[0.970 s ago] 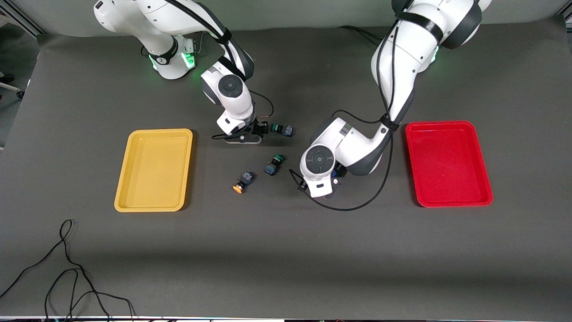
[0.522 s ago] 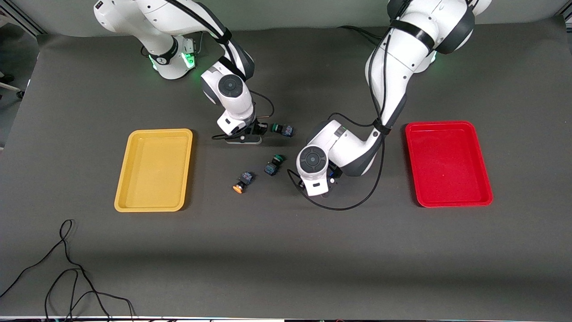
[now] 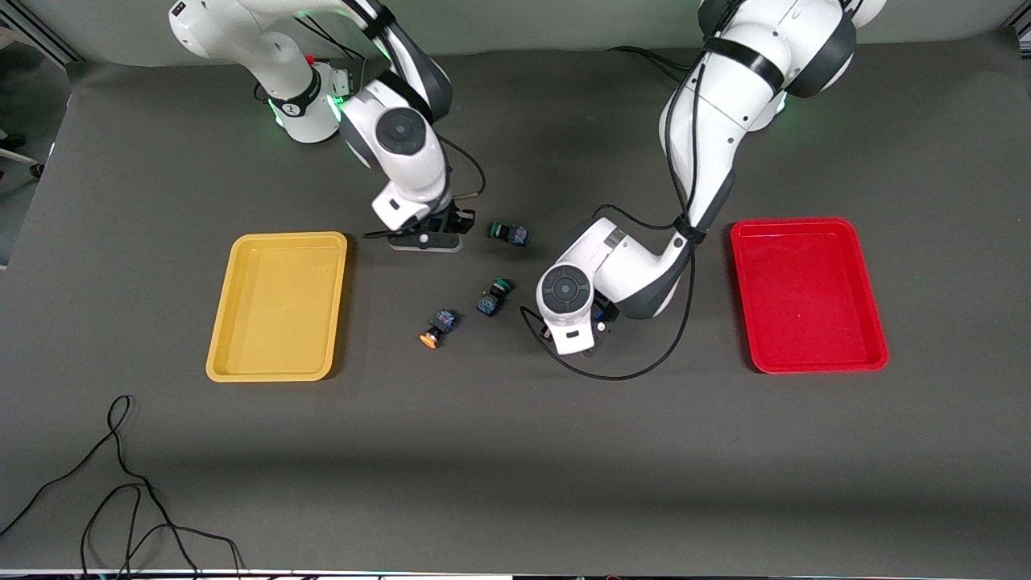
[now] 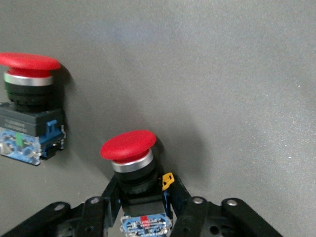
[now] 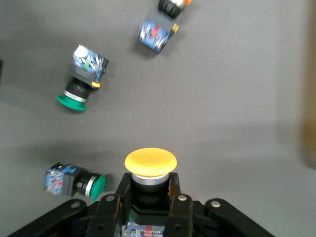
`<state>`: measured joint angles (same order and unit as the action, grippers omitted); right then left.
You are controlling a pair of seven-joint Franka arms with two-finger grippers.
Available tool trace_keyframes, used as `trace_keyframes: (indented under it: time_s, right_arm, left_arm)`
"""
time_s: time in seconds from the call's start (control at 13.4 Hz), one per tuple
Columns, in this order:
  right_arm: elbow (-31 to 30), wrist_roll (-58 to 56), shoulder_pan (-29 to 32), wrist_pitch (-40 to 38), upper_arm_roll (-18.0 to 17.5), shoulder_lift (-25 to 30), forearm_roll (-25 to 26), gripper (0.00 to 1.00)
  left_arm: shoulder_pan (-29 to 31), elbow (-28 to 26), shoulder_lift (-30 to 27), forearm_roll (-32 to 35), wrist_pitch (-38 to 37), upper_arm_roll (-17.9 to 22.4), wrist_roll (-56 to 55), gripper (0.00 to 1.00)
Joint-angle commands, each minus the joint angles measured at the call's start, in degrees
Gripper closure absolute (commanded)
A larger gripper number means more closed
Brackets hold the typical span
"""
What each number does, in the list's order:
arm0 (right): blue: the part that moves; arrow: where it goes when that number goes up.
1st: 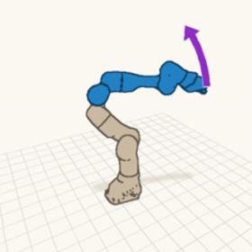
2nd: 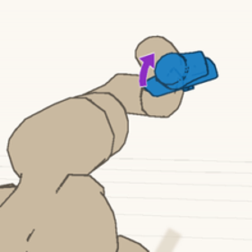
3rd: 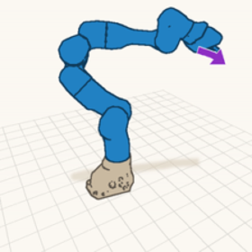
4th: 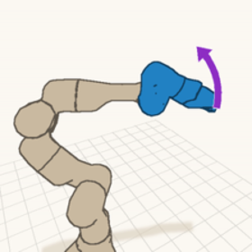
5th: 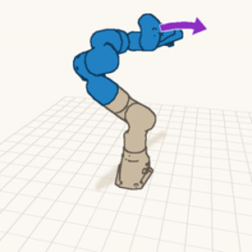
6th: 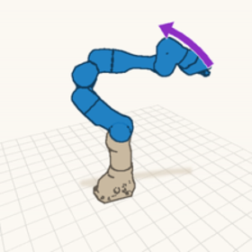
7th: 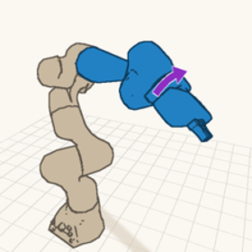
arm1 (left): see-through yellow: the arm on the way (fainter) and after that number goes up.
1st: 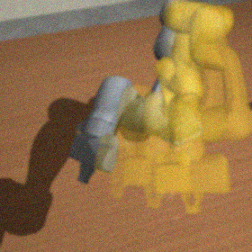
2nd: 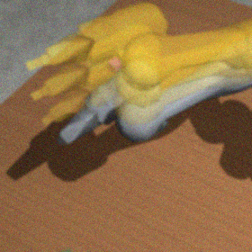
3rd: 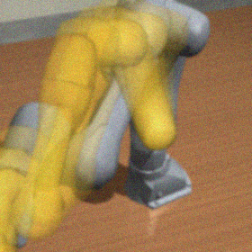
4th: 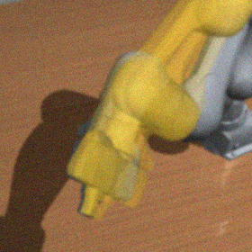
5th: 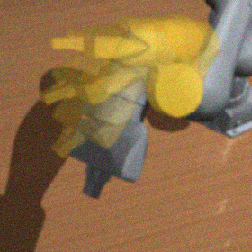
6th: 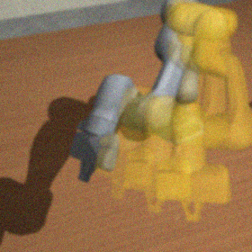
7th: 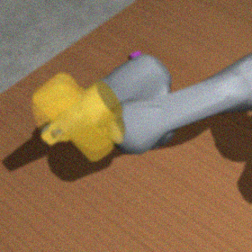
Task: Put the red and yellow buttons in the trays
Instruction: 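Grasp the yellow button with the right gripper while the left gripper grasps the red button, then carry the yellow button to its tray while the left gripper carries red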
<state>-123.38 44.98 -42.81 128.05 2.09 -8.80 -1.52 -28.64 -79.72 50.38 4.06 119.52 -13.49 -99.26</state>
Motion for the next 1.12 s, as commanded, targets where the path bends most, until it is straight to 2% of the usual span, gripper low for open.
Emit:
trace_keyframes:
  time_s: [0.0, 0.15, 0.3, 0.45, 0.67, 0.82, 0.97, 1.04]
  right_arm:
    - [5.6, -8.4, 0.1, -8.1, 5.4, 0.2, -0.5, 0.76]
    - [5.3, -17.7, 0.1, -8.9, 10.9, 1.8, -0.5, 0.76]
    - [5.2, -30.8, 0.1, -9.6, 20.1, 2.2, -0.8, 0.76]
    - [5.2, -44.5, 0.1, -8.8, 28.9, 1.3, -3.6, 0.76]
    - [4.1, -58.3, 0.3, -7.8, 39.0, 0.5, -4.4, 0.76]
    - [1.7, -64.3, 0.4, -4.7, 43.6, -0.1, -4.5, 0.77]
    - [-2.5, -65.4, 1.9, 2.3, 44.1, -2.0, -4.5, 0.77]
    - [-4.3, -67.1, 2.5, 7.1, 44.1, -4.6, -5.8, 0.77]
  left_arm:
    - [1.3, -1.1, -1.9, 1.0, -1.7, 0.5, 0.5, 1.00]
    - [3.7, 0.1, -3.8, 1.0, -6.1, 0.4, 2.5, 1.00]
    - [6.7, 1.1, -6.4, 0.9, -11.5, 0.2, 4.6, 1.00]
    - [10.6, 1.3, -9.9, 0.4, -17.7, 0.2, 8.8, 1.00]
    - [18.7, 0.4, -15.6, 0.5, -26.4, 0.3, 18.0, 1.00]
    - [25.1, -4.5, -20.6, 1.1, -28.3, 0.5, 28.0, 1.00]
    - [30.9, -16.5, -27.9, 3.9, -25.2, 0.5, 38.0, 1.00]
    - [32.9, -22.7, -30.7, 4.8, -20.9, 0.5, 40.4, 1.00]
